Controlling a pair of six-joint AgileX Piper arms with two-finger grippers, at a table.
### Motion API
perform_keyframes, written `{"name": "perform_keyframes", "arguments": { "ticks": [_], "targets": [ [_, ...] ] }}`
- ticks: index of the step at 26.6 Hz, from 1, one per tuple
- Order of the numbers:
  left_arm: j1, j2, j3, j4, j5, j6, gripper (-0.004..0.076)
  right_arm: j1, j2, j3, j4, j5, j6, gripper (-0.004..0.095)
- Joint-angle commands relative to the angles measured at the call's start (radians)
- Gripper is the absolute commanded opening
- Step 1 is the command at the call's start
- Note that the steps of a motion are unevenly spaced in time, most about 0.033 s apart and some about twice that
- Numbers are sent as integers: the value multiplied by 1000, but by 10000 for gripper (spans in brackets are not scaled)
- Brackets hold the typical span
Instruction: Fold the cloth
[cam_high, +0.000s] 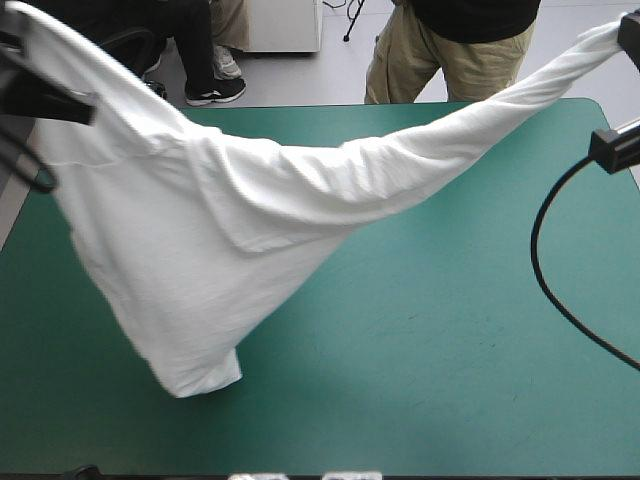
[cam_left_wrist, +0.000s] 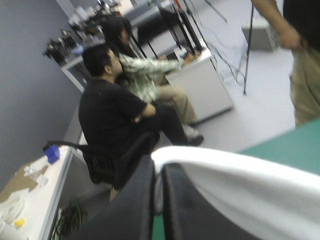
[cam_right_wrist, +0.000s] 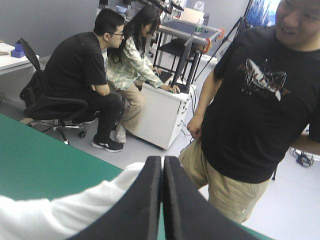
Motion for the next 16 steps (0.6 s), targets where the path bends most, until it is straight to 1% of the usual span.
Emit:
{"name": "perform_keyframes", "arguments": {
  "ticks": [1, 2, 5, 6, 8, 10, 11, 14, 16],
  "targets": [
    [-1, 65, 172, 25, -37, -78, -9, -5, 36, 55, -33, -3, 22, -13],
    [1, 85, 212, 32, -67, -98, -9, -5, 46, 78, -47, -3, 22, -13],
    [55, 163, 305, 29, -224, -172, -8, -5, 92, 170, -74, -35, 21, -13],
    [110, 229, 318, 18, -320, -240, -8, -5, 137, 233, -96, -81, 21, -13],
    [162, 290, 314, 18, -413, -283, -8, -5, 188, 278, -120, -140, 13, -13],
    [217, 349, 309, 20, -513, -334, -8, -5, 256, 311, -137, -235, 13, -13],
    [262, 401, 302, 18, -620, -386, -8, -5, 335, 316, -141, -318, 15, -13],
    [303, 463, 296, 16, -744, -441, -8, -5, 447, 316, -137, -425, 25, -13],
    [317, 506, 296, 16, -796, -476, -8, -5, 519, 316, -120, -452, 27, -13]
  ]
}}
